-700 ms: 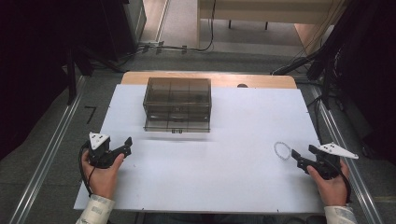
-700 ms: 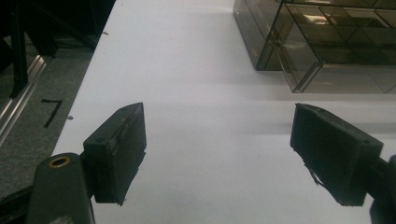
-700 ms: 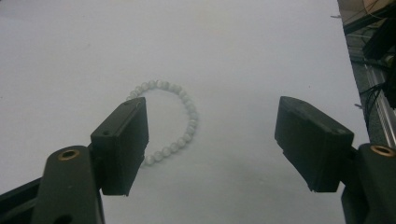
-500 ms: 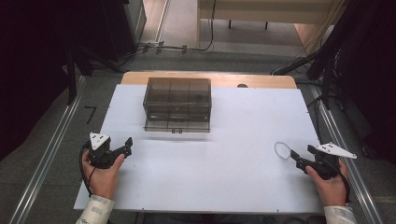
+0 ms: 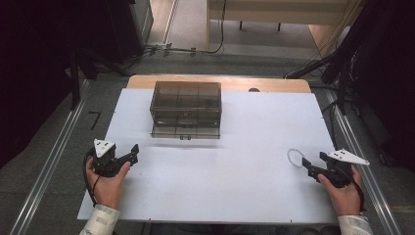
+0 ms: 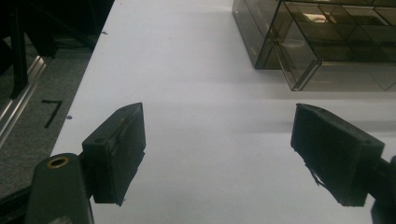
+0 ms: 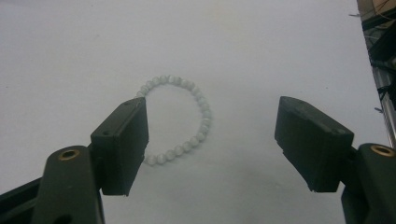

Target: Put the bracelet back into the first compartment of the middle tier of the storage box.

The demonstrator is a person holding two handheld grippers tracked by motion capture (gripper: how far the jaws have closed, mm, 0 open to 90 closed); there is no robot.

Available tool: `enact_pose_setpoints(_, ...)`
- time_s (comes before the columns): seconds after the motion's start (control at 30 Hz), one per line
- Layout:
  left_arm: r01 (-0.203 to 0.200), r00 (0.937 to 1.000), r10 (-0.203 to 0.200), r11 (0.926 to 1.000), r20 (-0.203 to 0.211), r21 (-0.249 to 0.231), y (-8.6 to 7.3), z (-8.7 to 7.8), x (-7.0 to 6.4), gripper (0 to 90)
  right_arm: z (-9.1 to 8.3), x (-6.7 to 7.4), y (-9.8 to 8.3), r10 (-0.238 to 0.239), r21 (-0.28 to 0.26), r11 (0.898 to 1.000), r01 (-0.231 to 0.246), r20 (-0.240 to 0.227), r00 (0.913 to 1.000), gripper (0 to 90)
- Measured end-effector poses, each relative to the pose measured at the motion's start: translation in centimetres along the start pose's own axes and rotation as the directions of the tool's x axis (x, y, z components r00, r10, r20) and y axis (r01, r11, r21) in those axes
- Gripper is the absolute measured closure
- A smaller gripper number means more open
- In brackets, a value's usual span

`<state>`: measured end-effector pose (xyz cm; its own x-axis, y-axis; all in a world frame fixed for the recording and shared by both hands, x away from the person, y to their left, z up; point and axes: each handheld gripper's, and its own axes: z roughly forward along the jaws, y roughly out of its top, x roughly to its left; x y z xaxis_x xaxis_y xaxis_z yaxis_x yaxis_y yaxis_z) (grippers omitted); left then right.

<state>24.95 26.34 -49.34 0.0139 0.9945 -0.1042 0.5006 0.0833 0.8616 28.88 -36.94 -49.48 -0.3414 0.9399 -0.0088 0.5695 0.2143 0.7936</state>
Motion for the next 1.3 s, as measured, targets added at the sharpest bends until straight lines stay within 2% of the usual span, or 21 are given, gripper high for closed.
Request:
enact_pose_setpoints(0.7,0.003,1.0000,-0.003,0.9999,0.006,-0.010,0.0,-0.1,0.0,18.8,0.5,0.1,0.2,-0.017,0.016,1.000,0.017,0.003,0.9999,26.0)
enact_pose_setpoints(1.3,0.003,1.0000,-0.003,1.0000,0.009,-0.007,0.0,0.0,-0.1,18.8,1.5,0.2,0.4,-0.036,0.050,0.998,0.036,0.005,0.9993,36.6)
